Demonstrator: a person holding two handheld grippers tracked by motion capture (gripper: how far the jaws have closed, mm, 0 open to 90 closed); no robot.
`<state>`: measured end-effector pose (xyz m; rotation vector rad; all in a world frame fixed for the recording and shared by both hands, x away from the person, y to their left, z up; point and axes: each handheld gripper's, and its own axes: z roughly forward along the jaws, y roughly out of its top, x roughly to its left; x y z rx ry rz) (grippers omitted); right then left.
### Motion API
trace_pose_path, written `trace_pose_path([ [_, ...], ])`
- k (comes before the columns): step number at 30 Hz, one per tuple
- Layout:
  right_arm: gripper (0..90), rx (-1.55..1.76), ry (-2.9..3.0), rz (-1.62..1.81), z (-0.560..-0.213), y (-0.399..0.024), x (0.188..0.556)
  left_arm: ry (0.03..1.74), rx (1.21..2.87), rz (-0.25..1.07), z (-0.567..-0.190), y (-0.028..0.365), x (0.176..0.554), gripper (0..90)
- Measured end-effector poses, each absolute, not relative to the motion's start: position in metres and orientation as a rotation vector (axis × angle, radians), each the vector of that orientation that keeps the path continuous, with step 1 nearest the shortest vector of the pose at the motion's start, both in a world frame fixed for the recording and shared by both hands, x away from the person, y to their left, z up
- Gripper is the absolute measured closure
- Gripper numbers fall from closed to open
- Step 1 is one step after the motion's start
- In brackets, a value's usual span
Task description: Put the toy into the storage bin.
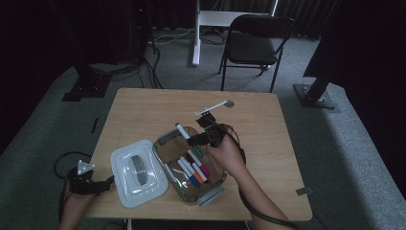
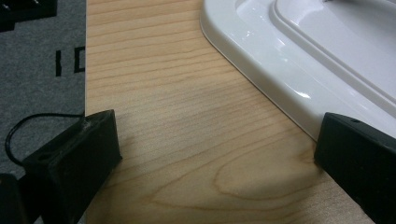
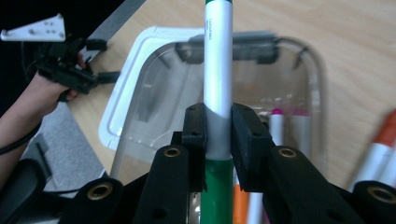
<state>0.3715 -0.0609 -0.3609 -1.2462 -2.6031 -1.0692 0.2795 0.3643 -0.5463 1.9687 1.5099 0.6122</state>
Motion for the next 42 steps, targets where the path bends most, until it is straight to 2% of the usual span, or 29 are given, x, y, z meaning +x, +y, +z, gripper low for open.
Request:
trace_pose_path([
  [18,76.7,-1.165,-2.614,-0.843,-0.422,-0.010,0.357,1.509,1.969,0.612,-0.546,0.364,0.280,0.6],
  [42,75.7,-1.096,-2.652,-0.536,-0.465,0.024,0.360,1.510,1.970,0.611,-0.546,0.364,0.279,0.6],
])
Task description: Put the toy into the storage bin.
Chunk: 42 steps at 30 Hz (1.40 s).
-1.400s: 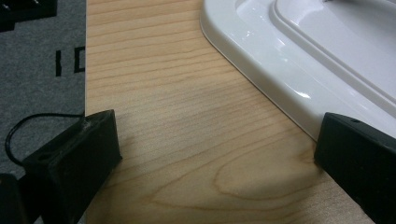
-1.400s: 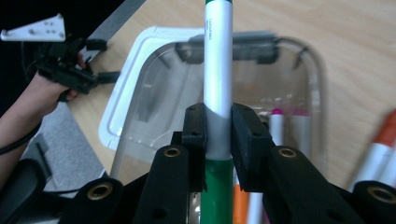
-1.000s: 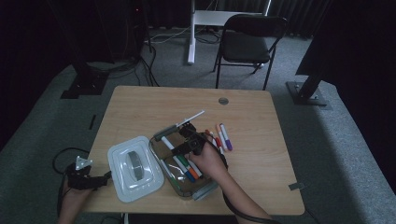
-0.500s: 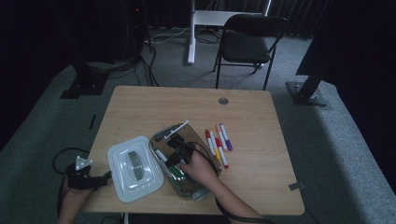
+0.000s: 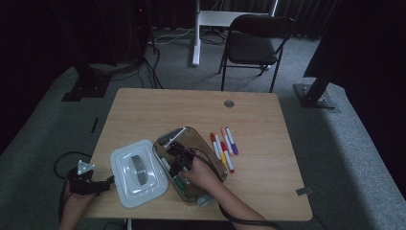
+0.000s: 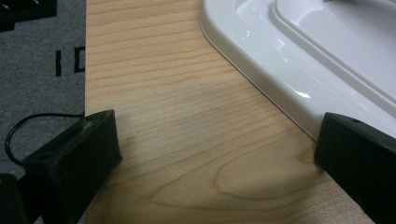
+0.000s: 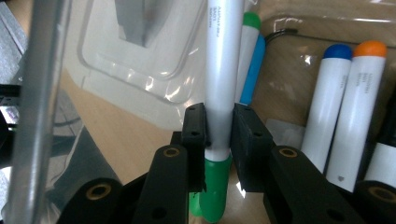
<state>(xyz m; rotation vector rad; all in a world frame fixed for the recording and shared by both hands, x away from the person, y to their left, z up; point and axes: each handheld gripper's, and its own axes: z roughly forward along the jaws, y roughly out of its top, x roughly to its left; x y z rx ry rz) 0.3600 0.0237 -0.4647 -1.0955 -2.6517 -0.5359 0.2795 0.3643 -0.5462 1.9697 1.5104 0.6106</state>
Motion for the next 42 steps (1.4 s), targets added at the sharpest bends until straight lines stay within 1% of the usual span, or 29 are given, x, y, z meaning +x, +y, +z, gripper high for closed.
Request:
trace_pose_path([
  [7,71.9,-1.087,-2.657,-0.528,-0.466,0.022,0.362,1.510,1.970,0.611,-0.546,0.364,0.279,0.6],
  [17,71.6,-1.095,-2.649,-0.574,-0.459,0.011,0.363,1.511,1.969,0.610,-0.546,0.364,0.279,0.6],
  [21,69.0,-1.096,-2.658,-0.626,-0.447,-0.004,0.363,1.510,1.968,0.611,-0.546,0.364,0.280,0.6],
  [27,64.5,-1.129,-2.647,-0.755,-0.421,-0.034,0.362,1.509,1.972,0.612,-0.546,0.364,0.280,0.6],
  [29,64.3,-1.132,-2.646,-0.772,-0.417,-0.038,0.361,1.510,1.969,0.612,-0.546,0.364,0.280,0.6],
  [30,62.4,-1.132,-2.644,-0.824,-0.406,-0.049,0.360,1.509,1.969,0.612,-0.546,0.364,0.280,0.6],
  [34,59.8,-1.156,-2.641,-0.915,-0.387,-0.070,0.360,1.510,1.968,0.612,-0.546,0.364,0.280,0.6],
  [35,59.8,-1.156,-2.641,-0.915,-0.387,-0.070,0.360,1.510,1.968,0.612,-0.546,0.364,0.280,0.6],
  [36,57.0,-1.180,-2.632,-0.965,-0.378,-0.083,0.360,1.510,1.969,0.612,-0.546,0.364,0.280,0.6],
  [42,55.8,-1.252,-2.640,-1.026,-0.369,-0.112,0.365,1.510,1.969,0.612,-0.546,0.364,0.280,0.6],
])
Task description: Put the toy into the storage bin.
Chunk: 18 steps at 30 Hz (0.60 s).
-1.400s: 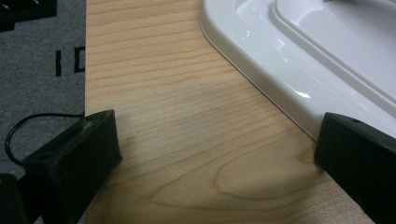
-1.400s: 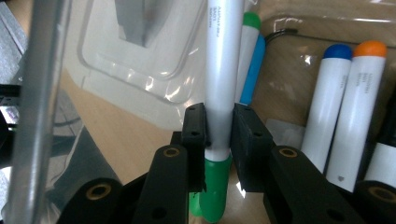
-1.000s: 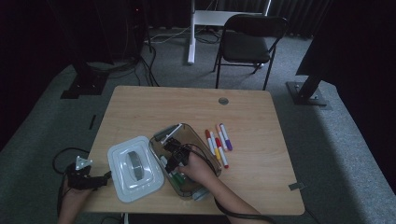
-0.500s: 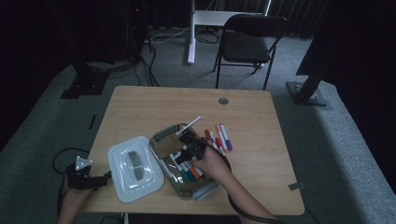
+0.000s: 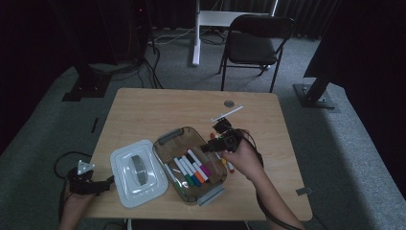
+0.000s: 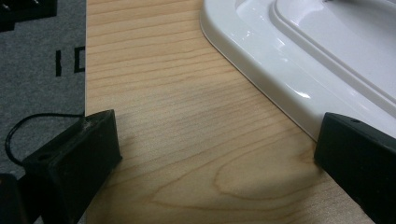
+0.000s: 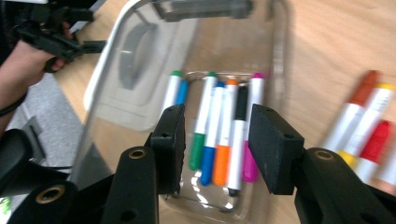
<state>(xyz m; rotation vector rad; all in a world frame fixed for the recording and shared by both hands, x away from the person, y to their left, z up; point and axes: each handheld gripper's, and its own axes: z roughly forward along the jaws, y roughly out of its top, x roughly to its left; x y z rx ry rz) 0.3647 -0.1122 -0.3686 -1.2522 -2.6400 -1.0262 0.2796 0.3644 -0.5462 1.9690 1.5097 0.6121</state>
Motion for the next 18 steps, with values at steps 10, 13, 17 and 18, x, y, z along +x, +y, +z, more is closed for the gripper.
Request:
trace_pose_path([
  [10,56.9,-1.399,-2.632,-1.063,-0.384,-0.155,0.385,1.509,1.971,0.612,-0.546,0.364,0.280,0.6],
  [13,57.6,-1.439,-2.635,-1.063,-0.393,-0.165,0.391,1.511,1.970,0.611,-0.546,0.364,0.279,0.6],
  [17,58.6,-1.509,-2.644,-1.029,-0.407,-0.175,0.401,1.510,1.969,0.611,-0.546,0.364,0.279,0.6],
  [18,59.3,-1.527,-2.642,-1.013,-0.411,-0.177,0.404,1.510,1.969,0.611,-0.546,0.364,0.279,0.6],
])
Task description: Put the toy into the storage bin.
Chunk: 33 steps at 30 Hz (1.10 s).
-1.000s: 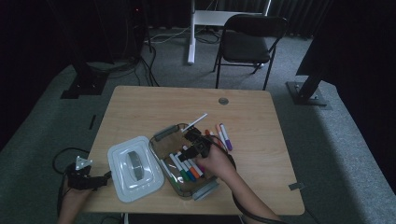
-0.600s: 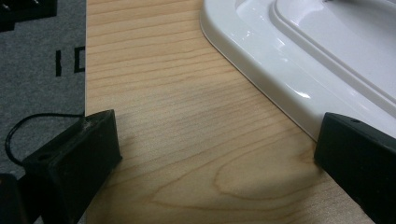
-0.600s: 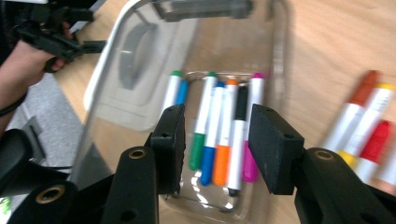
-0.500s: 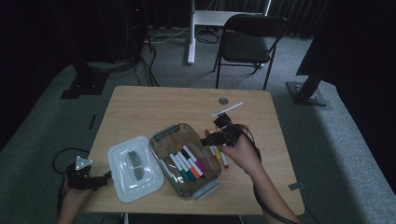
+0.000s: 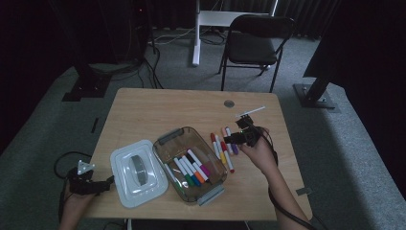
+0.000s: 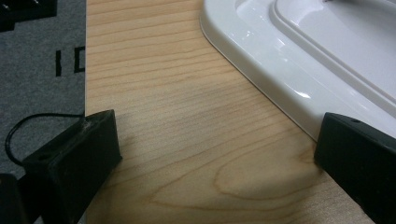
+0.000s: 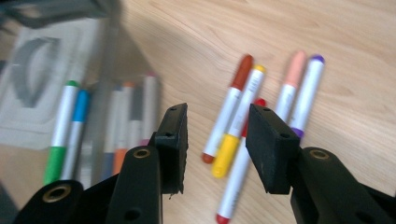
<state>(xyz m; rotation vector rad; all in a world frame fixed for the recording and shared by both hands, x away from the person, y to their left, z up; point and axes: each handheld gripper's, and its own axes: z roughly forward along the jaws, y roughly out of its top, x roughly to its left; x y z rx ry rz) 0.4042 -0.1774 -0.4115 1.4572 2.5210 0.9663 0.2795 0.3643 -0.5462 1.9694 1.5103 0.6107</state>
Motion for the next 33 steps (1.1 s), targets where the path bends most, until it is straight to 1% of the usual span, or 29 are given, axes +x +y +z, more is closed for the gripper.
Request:
trace_pose_path([
  [11,62.2,1.614,2.446,0.846,-0.451,-0.196,0.430,1.510,1.970,0.611,-0.546,0.364,0.279,0.6],
  [20,65.6,1.697,2.412,0.763,-0.477,-0.196,0.451,1.510,1.970,0.611,-0.546,0.364,0.279,0.6],
  [33,68.0,1.750,2.411,0.688,-0.499,-0.188,0.467,1.510,1.970,0.611,-0.546,0.364,0.279,0.6],
])
